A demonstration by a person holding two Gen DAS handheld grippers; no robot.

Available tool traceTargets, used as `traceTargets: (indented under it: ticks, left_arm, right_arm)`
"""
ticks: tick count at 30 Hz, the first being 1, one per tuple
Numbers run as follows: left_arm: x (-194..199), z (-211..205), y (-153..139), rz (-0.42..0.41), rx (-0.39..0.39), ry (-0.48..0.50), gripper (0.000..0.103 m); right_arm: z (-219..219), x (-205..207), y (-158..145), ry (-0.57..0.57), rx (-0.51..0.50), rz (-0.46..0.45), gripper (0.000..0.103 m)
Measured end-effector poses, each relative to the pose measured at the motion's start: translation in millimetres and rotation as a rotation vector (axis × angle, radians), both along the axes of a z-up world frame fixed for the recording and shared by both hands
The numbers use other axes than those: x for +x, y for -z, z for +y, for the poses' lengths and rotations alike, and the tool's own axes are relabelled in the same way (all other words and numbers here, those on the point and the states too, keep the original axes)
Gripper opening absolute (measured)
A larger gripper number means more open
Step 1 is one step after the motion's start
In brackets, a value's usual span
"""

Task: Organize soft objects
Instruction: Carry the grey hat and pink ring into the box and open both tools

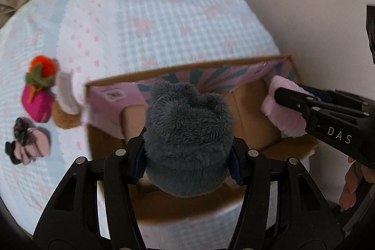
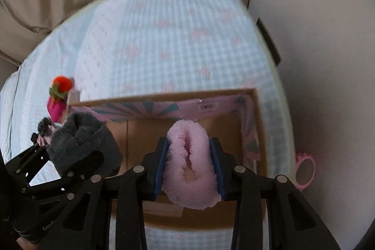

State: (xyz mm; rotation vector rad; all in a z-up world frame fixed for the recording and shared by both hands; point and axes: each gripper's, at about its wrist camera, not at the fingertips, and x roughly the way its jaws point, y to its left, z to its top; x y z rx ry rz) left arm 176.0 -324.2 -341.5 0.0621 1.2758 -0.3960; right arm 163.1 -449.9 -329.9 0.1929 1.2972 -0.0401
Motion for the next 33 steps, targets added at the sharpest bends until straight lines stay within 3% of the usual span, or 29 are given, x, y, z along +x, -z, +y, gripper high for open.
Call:
traceTargets:
  ticks: [5, 11, 14, 15, 16, 18, 21, 33]
  left_arm:
    - [12, -20, 48, 0.096, 0.074, 0.064, 0.052]
    - [11, -27, 61, 0.12, 0.108, 0.069, 0.054]
    - [8, -31, 55, 0.085, 0.14, 0.107, 0.091]
    - [7, -30, 52, 0.069, 0.159, 0.113, 0.102]
    - [6, -29, 50, 0.06, 0.167, 0.115, 0.103]
    - [4, -24, 48, 0.067, 0.161, 0.115, 0.103]
    - [4, -13, 50, 0.105, 0.139, 0.091, 0.103]
    - [-6, 1, 23, 0.069, 0.131, 0.077, 0.103]
  right_arm:
    - [1, 19, 37, -0.039, 0.028, 0.072, 0.033]
    - [-3, 33, 62, -0.043, 0.098, 0.139, 0.033]
    - [-2, 39, 67, -0.049, 0.108, 0.162, 0.039]
    - [-2, 39, 68, -0.049, 0.094, 0.169, 0.056]
    - [-3, 39, 68, -0.043, 0.092, 0.174, 0.08]
    - [-5, 39, 69, -0.029, 0.158, 0.165, 0.095]
    - [2, 38, 67, -0.052, 0.145, 0.165, 0.102]
    - [5, 27, 38, -0.021, 0.121, 0.095, 0.102]
